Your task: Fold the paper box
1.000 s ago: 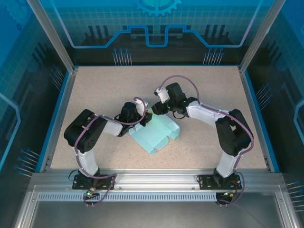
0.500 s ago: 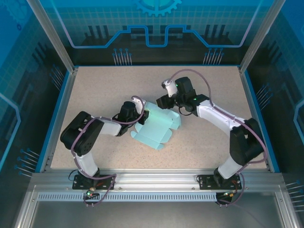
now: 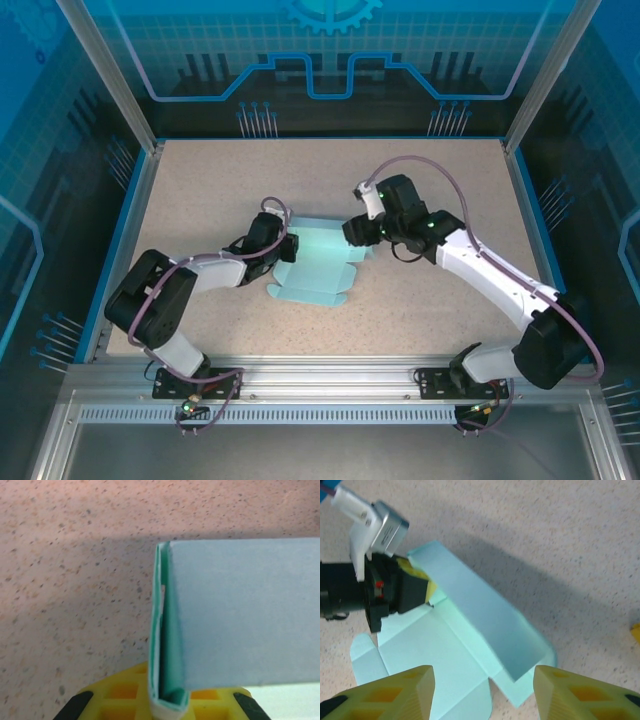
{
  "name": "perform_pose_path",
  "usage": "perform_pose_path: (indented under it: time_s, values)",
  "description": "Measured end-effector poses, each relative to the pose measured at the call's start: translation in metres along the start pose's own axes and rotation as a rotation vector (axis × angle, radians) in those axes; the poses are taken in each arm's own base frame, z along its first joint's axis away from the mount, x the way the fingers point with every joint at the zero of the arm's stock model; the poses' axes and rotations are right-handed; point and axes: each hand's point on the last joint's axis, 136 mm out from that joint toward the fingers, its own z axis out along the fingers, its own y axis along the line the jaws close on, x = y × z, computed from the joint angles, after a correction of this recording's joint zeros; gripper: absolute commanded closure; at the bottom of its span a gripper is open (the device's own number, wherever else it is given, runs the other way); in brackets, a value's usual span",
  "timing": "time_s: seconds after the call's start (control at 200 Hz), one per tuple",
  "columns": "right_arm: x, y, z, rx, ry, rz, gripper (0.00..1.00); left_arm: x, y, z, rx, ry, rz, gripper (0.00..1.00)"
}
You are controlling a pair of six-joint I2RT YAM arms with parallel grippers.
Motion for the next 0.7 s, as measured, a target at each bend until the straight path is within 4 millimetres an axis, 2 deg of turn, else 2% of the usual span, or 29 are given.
perform_pose_path:
  time_s: [0.185,0.445,0.695]
  values:
    - [0.021,0.018,0.005,0.027,0.084,-0.044,0.33,0.003,0.006,-0.008,-0.034,0.023,-0.025,0.88]
    - [0.014,0.023,0.029,0.092,0.128,-0.093,0.32,0.001,0.006,-0.014,-0.045,0.019,-0.025,0.88]
    - [0.013,0.016,0.047,0.152,0.164,-0.122,0.33,0.002,0.005,-0.014,-0.045,0.024,-0.023,0.88]
